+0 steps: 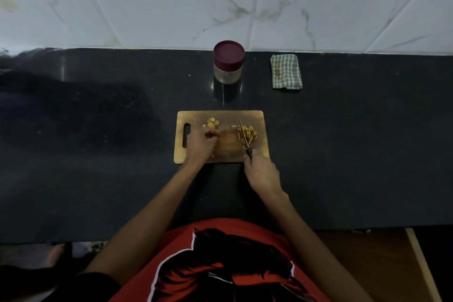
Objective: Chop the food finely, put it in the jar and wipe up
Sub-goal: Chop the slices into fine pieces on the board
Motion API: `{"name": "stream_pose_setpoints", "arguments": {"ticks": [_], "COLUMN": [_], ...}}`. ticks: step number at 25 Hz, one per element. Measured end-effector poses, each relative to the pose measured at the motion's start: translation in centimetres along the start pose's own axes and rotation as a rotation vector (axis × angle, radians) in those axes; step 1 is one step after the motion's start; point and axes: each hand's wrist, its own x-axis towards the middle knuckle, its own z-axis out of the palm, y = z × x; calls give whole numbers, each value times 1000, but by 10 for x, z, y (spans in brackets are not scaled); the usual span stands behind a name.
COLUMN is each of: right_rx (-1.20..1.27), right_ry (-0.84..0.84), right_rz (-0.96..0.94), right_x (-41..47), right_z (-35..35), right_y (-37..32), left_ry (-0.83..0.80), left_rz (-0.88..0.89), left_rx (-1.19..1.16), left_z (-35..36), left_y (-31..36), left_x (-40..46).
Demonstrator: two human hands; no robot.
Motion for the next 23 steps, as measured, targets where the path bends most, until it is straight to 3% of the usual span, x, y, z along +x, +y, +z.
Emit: {"name": "stream_pose_setpoints", "arguments": {"ticks": [5,13,23], "right_rx": [6,145,158], "right_ry": [81,4,-13], "right_rz": [-40,-71,-113], "right_x": [-1,5,20], "right_z": [-2,5,12], "right_y": [1,0,1], "left_ry": [17,202,152], "left_rz": [37,-18,94], "left_rx": [11,-146,113], "left_z": [1,-24,-3], "left_y": [0,-28,-12], "left_x": [-4,-10,-2]}}
